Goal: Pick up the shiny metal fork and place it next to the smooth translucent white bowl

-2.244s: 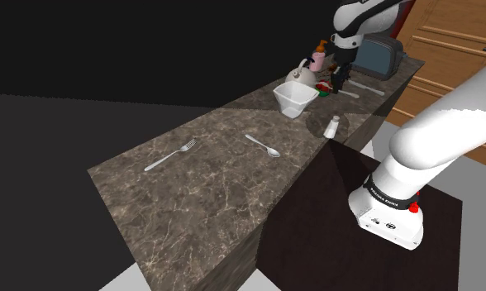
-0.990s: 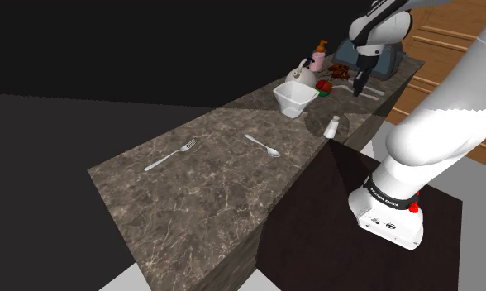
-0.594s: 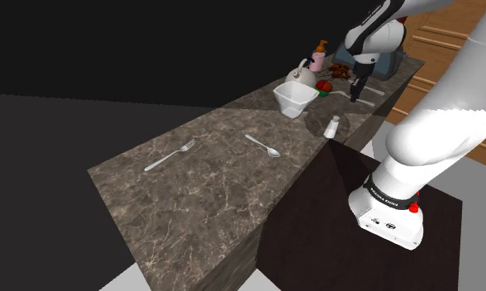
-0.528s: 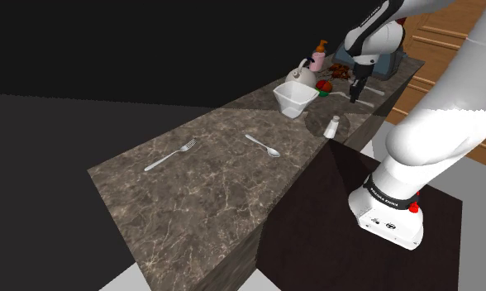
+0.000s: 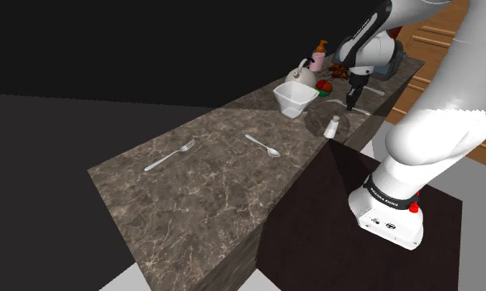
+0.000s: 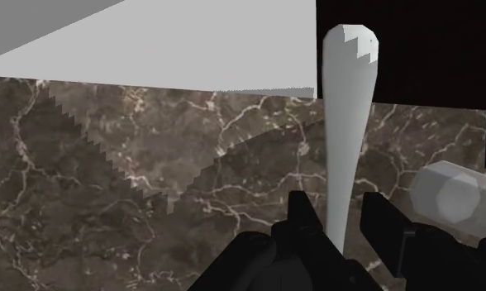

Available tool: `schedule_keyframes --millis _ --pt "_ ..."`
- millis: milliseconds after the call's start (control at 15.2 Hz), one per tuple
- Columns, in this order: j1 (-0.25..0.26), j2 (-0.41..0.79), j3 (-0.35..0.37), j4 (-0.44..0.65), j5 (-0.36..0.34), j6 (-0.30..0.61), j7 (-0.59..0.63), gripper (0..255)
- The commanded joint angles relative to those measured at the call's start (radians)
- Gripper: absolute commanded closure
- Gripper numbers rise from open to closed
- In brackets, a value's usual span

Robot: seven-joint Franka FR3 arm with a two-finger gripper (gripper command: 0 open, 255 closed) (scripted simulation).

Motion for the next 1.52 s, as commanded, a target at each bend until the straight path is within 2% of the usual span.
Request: schedule_keyframes --millis 0,792,1386,1452 --pt "-0.003 0.023 0.006 -0.004 0.015 0.026 -0.008 255" --pt "-0.048 0.187 0.067 0.001 0.123 0.172 -0.071 255" --pt "-0.052 0.195 0.071 0.002 0.128 0.178 -0.074 255" --pt "-0.052 0.195 0.071 0.002 0.128 0.178 -0.074 0"
